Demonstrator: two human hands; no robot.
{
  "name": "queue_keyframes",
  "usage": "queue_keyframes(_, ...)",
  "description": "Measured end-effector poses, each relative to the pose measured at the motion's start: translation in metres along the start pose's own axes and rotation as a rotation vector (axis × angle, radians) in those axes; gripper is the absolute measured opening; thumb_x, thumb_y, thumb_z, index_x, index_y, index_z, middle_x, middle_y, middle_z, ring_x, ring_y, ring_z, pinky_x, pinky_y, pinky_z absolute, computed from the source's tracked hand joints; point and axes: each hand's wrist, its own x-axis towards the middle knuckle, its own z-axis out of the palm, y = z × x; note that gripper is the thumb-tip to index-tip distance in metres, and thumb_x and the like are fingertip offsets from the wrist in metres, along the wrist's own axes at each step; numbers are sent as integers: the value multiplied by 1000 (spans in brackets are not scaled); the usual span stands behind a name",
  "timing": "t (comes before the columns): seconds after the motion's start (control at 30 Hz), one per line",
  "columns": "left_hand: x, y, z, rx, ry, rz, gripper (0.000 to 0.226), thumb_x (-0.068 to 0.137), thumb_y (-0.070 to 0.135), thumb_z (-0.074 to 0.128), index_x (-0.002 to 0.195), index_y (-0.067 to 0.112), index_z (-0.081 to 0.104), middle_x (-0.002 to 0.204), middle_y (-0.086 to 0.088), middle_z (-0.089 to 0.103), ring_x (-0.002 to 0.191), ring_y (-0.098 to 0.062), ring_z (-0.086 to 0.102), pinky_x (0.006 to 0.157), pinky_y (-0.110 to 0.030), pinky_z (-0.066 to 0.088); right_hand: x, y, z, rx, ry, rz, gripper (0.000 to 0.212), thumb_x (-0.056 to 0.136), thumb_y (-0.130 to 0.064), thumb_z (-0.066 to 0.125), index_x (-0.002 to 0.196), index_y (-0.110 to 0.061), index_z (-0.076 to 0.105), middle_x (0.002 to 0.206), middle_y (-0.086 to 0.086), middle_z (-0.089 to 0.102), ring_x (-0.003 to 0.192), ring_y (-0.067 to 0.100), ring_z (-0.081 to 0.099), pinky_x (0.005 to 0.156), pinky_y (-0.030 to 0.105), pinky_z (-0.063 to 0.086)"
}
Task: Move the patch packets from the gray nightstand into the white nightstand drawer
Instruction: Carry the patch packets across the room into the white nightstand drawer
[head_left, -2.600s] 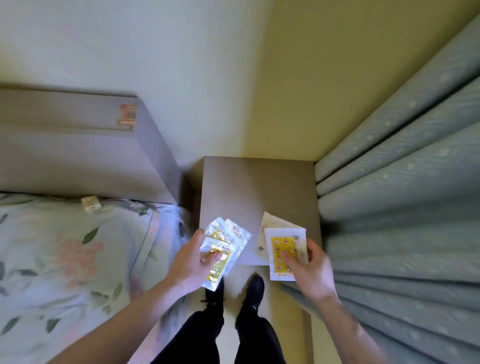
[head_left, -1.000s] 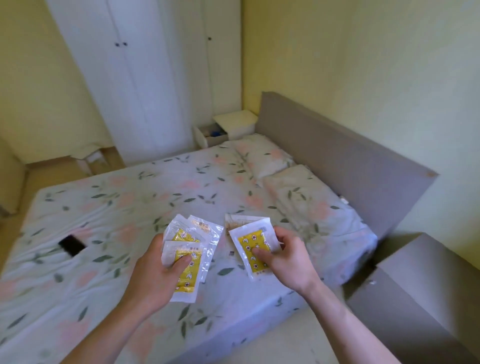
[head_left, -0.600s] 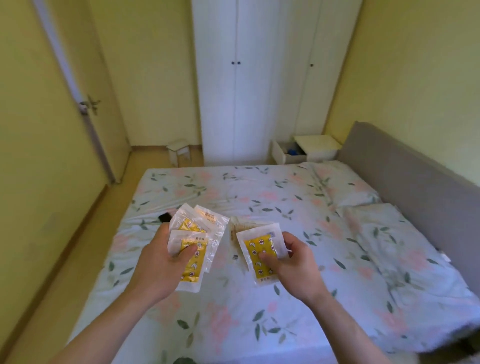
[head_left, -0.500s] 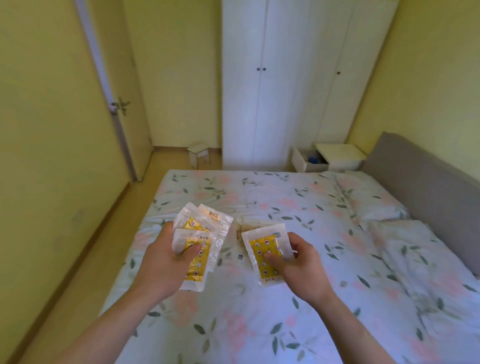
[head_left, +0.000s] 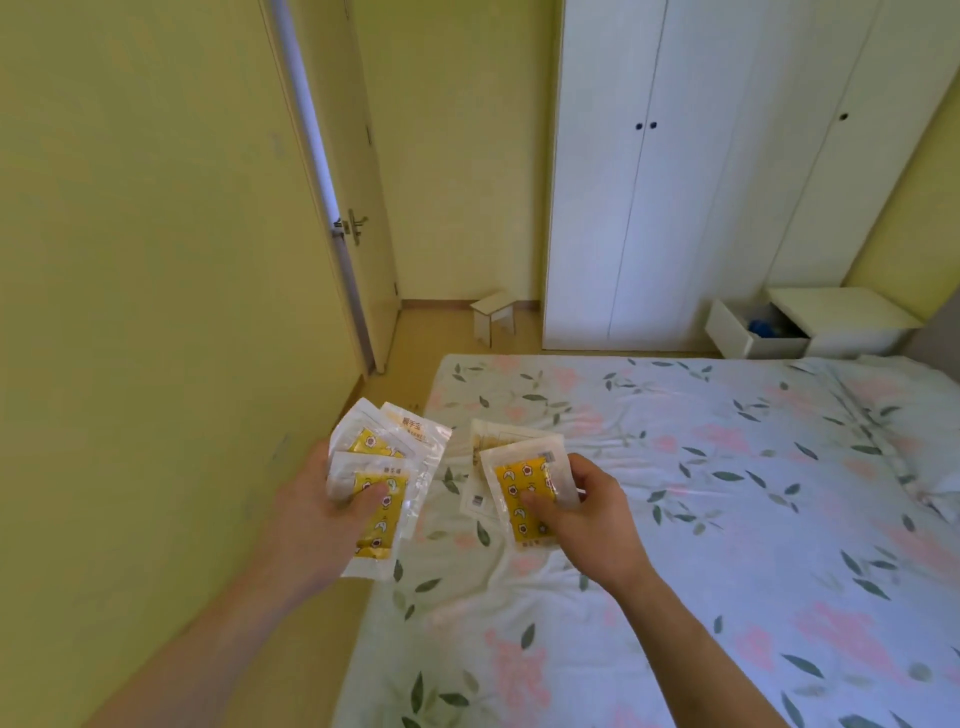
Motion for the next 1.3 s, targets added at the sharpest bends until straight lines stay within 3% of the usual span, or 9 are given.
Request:
queue_keyframes(0.17, 76, -26, -41, -22, -6, 16, 27, 92, 24, 73, 107, 37, 55, 89, 23, 71, 73, 6, 68, 59, -22, 50, 52, -15, 56, -42, 8, -19, 21, 85, -12, 81, 100, -23, 72, 91, -9, 77, 84, 12, 73, 68, 35, 64)
queue_keyframes(0.43, 214, -80, -83, -42, -133, 122, 29, 91, 24, 75, 108, 37, 56, 97, 16, 73, 76, 7, 69, 58, -15, 48, 116, -19, 148, -105, 148, -16, 24, 84, -15, 82, 102, -27, 71, 93, -12, 77, 86, 9, 72, 69, 32, 63)
queue_keyframes(0.6, 289, -116, -133, -21, -227, 166, 28, 91, 26, 74, 111, 32, 55, 97, 12, 72, 72, 4, 70, 56, -19, 48, 148, -25, 232, -119, 273, 22, 21, 84, -17, 81, 101, -25, 72, 92, -9, 77, 86, 12, 72, 72, 42, 64)
queue_keyframes(0.8, 371, -136, -195, -2, -245, 216, 27, 91, 26, 74, 109, 34, 55, 95, 14, 73, 70, -4, 71, 59, -27, 50, 183, -51, 311, -105, 346, 47, 19, 84, -16, 81, 99, -24, 72, 89, -11, 76, 85, 11, 72, 68, 31, 63)
queue_keyframes(0.97, 431, -118, -177, -27, -342, 307, 25, 90, 28, 74, 106, 31, 56, 94, 13, 73, 77, -8, 71, 67, -35, 55, 203, -66, 320, -131, 452, 47, 21, 84, -18, 81, 100, -27, 72, 90, -9, 76, 82, 11, 73, 69, 37, 64)
queue_keyframes(1.1, 471, -96, -144, -83, -475, 375, 24, 91, 27, 74, 106, 34, 57, 96, 15, 73, 74, 5, 69, 61, -23, 49, 216, -67, 304, -161, 528, 100, 23, 86, -18, 81, 105, -28, 71, 91, -11, 77, 81, 8, 74, 66, 28, 62)
queue_keyframes(1.3, 571, -71, -89, -132, -536, 437, 27, 90, 25, 75, 108, 34, 58, 97, 17, 73, 79, 5, 69, 65, -23, 49, 285, -48, 275, -190, 605, 160, 25, 86, -19, 81, 108, -27, 72, 93, -9, 77, 79, 8, 75, 65, 27, 61)
